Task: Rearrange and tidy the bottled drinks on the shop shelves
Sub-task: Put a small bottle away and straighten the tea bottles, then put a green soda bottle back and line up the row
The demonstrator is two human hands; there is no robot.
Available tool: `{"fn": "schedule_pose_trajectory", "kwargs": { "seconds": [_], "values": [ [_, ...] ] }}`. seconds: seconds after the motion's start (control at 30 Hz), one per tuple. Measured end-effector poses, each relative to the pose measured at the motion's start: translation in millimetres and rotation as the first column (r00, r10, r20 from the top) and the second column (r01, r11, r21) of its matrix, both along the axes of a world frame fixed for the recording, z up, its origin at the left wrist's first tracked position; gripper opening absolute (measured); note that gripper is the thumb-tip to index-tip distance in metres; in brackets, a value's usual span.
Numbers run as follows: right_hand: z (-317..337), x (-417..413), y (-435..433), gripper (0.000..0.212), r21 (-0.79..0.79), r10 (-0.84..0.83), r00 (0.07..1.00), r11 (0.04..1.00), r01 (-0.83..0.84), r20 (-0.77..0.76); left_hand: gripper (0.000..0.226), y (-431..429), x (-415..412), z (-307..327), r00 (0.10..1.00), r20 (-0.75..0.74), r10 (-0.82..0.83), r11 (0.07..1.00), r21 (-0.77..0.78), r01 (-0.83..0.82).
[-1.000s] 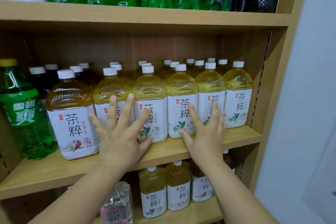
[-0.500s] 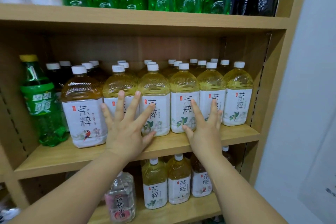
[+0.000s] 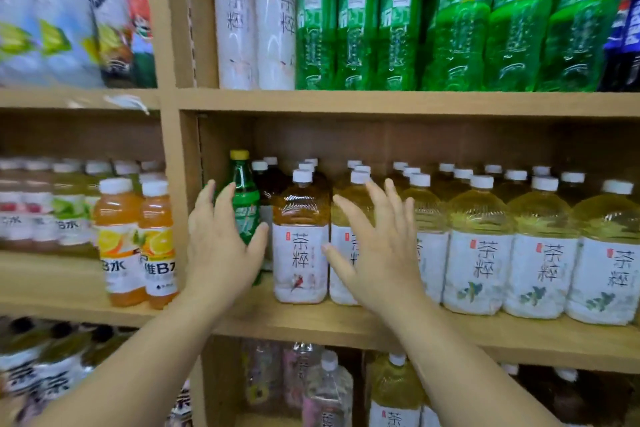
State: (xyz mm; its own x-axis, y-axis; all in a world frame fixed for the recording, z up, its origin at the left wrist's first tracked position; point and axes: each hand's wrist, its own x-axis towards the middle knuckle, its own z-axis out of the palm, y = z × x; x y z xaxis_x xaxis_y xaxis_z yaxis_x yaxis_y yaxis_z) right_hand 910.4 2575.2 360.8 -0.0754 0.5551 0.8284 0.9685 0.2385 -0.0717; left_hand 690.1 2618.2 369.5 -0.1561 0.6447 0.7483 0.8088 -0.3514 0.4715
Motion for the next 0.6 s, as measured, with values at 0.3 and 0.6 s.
{"fn": "schedule_pose_trajectory", "kwargs": {
  "seconds": [0.3, 0.6],
  "values": [
    [40.1, -32.3, 38.2, 0.069, -0.203, -0.074, 0.962, 0.97, 0.13, 0.261, 0.065, 34.9, 2.1, 32.3, 0.967, -0.253, 0.012, 0.984, -0.17, -0.056],
    [37.8, -31.0, 39.7, 0.067, -0.159, -0.068, 0.972, 0.982, 0.105, 0.223, 0.077, 47.6, -4.0, 18.5, 0.961, -0.258, -0.099, 0.989, -0.131, 0.067]
  ]
}}
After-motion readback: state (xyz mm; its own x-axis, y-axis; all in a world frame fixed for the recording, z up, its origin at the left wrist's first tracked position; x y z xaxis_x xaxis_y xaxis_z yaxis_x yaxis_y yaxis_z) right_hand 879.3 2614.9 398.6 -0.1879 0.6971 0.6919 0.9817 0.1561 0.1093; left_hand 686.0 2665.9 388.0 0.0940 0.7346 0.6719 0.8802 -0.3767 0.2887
